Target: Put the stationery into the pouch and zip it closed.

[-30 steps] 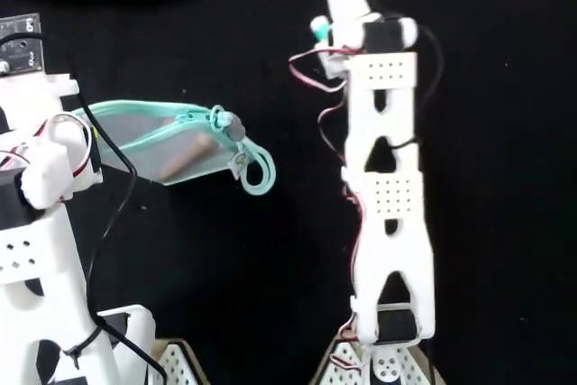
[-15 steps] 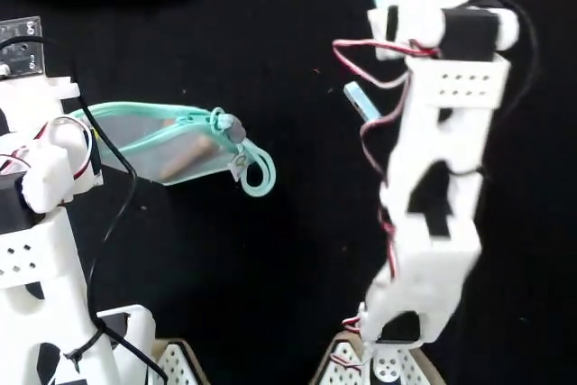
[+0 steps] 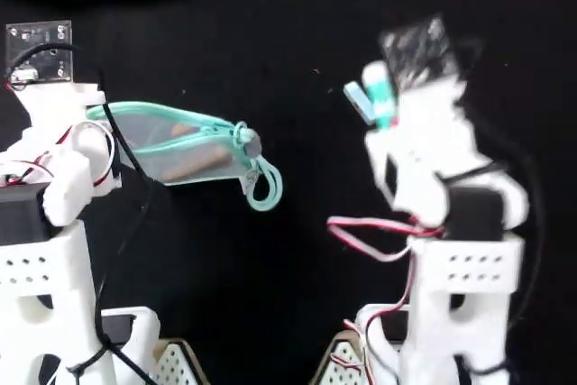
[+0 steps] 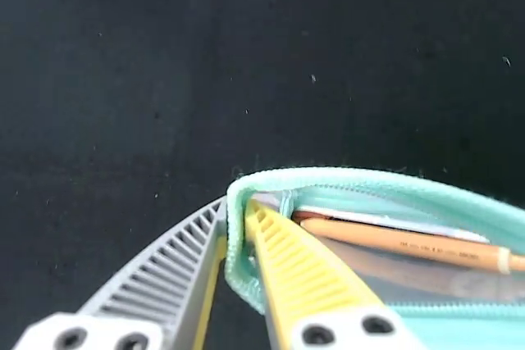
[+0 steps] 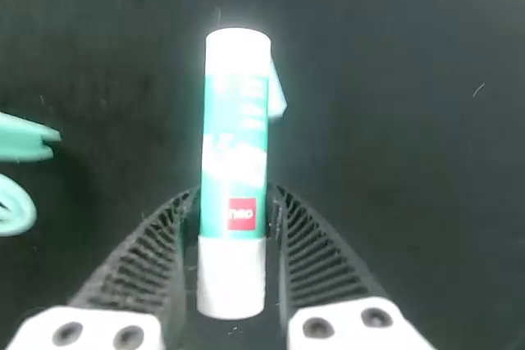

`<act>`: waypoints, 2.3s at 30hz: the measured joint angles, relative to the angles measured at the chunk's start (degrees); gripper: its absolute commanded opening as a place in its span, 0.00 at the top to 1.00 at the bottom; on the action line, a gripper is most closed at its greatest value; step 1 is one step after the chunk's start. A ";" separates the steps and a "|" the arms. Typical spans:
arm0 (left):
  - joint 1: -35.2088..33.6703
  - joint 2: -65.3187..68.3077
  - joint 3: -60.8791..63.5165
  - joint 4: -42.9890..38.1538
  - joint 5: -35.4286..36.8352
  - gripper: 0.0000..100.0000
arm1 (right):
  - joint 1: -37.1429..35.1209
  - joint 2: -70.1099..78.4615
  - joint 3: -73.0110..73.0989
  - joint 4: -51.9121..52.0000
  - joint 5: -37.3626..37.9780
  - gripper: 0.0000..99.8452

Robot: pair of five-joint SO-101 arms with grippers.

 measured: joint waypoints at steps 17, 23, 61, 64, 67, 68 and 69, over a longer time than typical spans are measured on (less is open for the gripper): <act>0.18 -0.62 6.86 -5.98 0.09 0.97 | 13.98 -1.32 43.34 -26.81 15.82 0.99; 0.18 -0.62 6.86 -5.98 0.09 0.97 | 13.98 8.62 42.81 -27.96 15.82 0.99; 0.26 -0.62 6.95 -5.98 0.26 0.97 | 6.33 38.59 8.26 -10.55 17.05 0.81; 0.26 -0.62 6.95 -5.98 0.26 0.97 | 8.26 43.16 6.24 -10.55 19.43 0.81; 0.26 -0.62 6.95 -5.98 0.26 0.97 | 8.35 46.42 5.63 -10.55 20.66 0.81; 0.26 -0.62 6.95 -5.98 0.26 0.97 | 8.35 46.86 5.45 -10.73 20.75 0.81; 0.26 -0.62 6.95 -5.98 0.26 0.97 | 8.53 47.03 5.45 -10.90 20.75 0.81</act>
